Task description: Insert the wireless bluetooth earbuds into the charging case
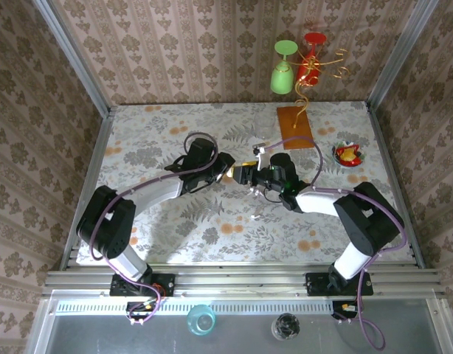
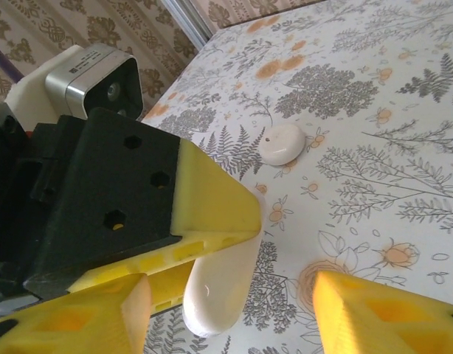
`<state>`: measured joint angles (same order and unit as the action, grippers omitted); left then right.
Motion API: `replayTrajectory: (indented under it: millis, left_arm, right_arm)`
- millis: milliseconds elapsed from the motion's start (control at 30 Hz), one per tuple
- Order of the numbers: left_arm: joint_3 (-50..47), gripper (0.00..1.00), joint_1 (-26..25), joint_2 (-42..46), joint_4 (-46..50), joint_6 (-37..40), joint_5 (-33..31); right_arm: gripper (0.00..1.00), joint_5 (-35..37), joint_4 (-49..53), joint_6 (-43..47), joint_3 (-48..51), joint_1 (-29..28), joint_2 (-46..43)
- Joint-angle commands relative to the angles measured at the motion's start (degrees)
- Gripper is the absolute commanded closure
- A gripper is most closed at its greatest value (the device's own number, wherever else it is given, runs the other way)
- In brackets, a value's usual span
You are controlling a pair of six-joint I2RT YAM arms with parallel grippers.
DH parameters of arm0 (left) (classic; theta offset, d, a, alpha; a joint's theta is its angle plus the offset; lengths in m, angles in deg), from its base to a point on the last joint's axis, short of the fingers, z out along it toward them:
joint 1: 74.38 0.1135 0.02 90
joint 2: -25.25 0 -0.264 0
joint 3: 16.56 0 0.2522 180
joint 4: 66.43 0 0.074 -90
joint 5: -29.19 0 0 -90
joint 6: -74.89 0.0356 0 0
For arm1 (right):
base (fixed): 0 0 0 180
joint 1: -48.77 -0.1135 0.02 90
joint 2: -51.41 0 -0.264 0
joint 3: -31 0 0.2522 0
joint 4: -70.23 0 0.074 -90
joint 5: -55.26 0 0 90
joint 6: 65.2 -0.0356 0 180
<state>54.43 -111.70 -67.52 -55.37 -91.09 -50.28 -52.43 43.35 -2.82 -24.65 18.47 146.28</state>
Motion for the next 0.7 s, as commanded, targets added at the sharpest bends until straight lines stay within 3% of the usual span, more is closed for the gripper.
replayTrajectory:
  millis: [0,333,667]
  left_arm:
    - [-0.70,0.59,0.23,2.36,-0.92,-1.00,0.95]
    - [-1.13,0.59,0.65,2.75,-2.08,-1.63,1.21]
    - [-2.03,0.59,0.60,2.78,-3.45,-2.57,1.63]
  right_arm:
    - [0.41,-1.50,-2.66,-0.97,-1.95,-0.28,1.80]
    - [0.50,-3.05,-3.72,-1.65,-2.90,-0.83,3.64]
    - [0.82,-4.03,-3.77,-1.64,-3.64,-0.85,4.09]
